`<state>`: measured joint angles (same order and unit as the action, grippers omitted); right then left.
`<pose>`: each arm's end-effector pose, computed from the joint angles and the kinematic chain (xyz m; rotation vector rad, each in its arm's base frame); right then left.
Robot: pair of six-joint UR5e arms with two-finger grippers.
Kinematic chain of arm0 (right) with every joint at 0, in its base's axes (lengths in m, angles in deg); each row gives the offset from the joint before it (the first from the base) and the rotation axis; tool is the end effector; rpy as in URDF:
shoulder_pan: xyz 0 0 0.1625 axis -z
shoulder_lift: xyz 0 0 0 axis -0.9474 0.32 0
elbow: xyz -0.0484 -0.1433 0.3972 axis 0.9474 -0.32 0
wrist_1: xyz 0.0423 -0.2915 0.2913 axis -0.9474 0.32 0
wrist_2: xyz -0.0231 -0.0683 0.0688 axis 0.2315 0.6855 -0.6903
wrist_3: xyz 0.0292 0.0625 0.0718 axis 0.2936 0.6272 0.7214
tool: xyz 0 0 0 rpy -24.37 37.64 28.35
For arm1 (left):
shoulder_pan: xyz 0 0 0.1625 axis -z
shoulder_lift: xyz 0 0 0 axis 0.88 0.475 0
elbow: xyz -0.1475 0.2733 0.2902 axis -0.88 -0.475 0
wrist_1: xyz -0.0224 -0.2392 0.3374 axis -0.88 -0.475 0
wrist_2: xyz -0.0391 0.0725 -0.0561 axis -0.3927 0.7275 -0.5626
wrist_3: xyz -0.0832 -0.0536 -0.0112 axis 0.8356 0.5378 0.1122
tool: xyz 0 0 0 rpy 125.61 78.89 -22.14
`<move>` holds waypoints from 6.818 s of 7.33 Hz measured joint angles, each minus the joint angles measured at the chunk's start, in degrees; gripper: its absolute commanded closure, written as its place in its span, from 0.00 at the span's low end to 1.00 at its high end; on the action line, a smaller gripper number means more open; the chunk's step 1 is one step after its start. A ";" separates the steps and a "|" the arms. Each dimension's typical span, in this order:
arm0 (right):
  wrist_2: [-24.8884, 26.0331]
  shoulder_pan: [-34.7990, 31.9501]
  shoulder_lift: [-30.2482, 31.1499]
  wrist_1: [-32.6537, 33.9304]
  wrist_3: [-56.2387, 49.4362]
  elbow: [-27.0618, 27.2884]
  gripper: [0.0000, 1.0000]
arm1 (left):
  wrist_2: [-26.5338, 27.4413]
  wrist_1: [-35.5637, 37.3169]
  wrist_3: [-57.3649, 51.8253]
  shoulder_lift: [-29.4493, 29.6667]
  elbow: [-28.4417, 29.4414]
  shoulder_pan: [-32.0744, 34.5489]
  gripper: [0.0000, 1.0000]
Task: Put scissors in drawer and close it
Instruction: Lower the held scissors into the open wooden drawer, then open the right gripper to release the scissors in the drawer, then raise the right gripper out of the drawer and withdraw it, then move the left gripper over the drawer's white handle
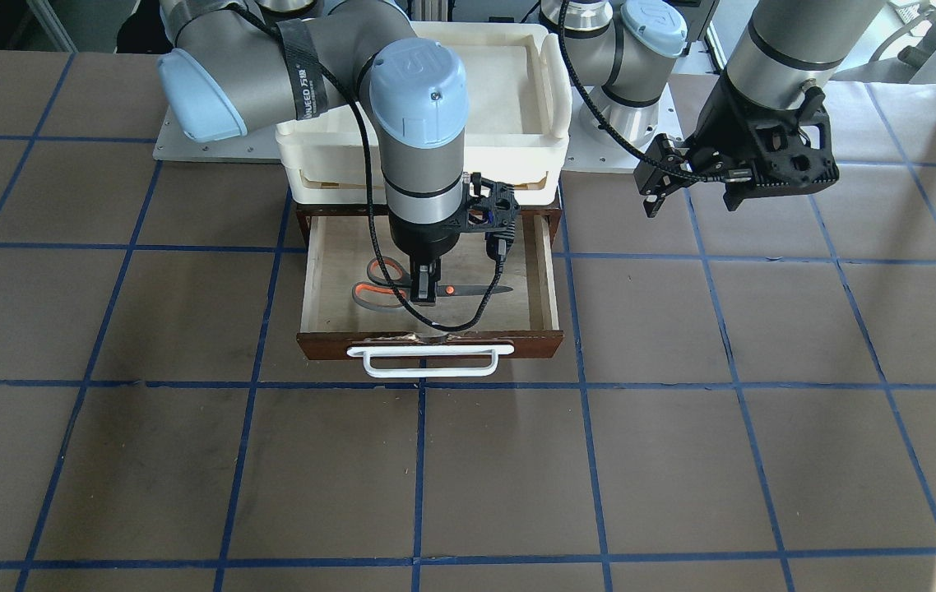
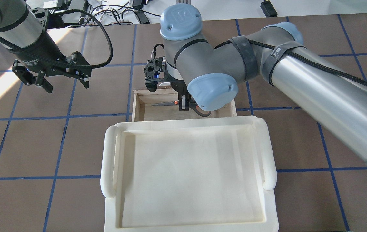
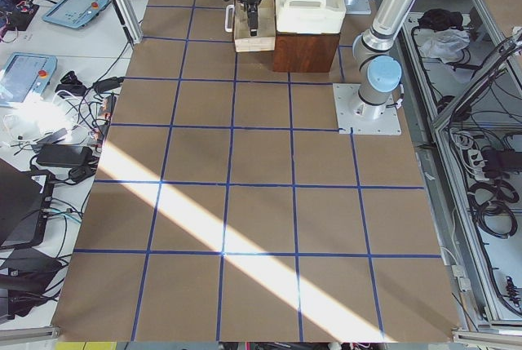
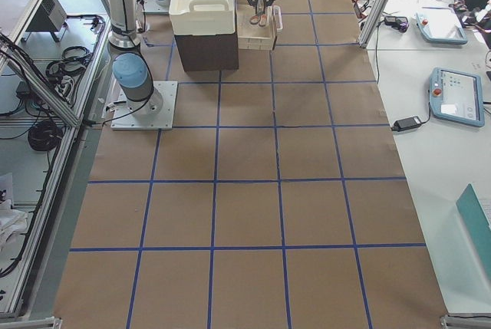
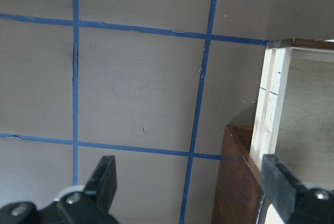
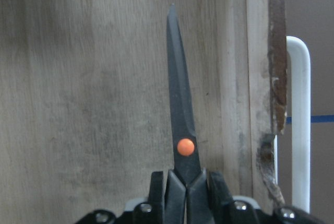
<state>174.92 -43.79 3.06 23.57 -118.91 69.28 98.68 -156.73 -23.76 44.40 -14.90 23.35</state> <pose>0.3781 -0.4894 0.3465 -2.1558 2.2782 -0.0317 -0.0903 -0.4795 0.4849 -0.1813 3.1215 0.0495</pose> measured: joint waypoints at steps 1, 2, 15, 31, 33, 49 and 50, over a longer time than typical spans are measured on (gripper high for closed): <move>0.14 -0.55 -0.51 -0.01 0.58 0.10 1.00 | 0.00 0.00 -0.02 0.04 -0.03 0.00 0.00; 0.22 -0.92 -0.77 0.12 1.00 0.56 1.00 | 0.00 0.00 -0.02 0.07 -0.05 0.00 0.00; -0.42 -1.32 -2.04 0.84 1.41 2.95 0.44 | 1.54 0.18 -1.81 -0.03 0.72 -0.01 0.00; 1.92 17.67 18.00 -14.39 37.46 -0.31 0.00 | 2.76 2.92 -1.65 2.71 0.85 -0.22 0.00; 1.09 21.49 18.84 -15.44 47.04 -1.11 0.00 | -0.93 7.97 -1.57 5.08 0.99 0.12 0.00; 1.63 22.62 17.09 -16.33 64.76 -4.40 0.00 | -3.16 25.54 24.91 32.67 9.10 19.75 0.00; 1.66 22.60 17.09 -16.30 64.76 -4.37 0.00 | -3.19 24.31 25.46 32.49 9.18 20.09 0.00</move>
<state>176.58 -21.20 20.15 7.27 -54.15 64.91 95.48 -132.42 1.70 76.89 -5.72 43.44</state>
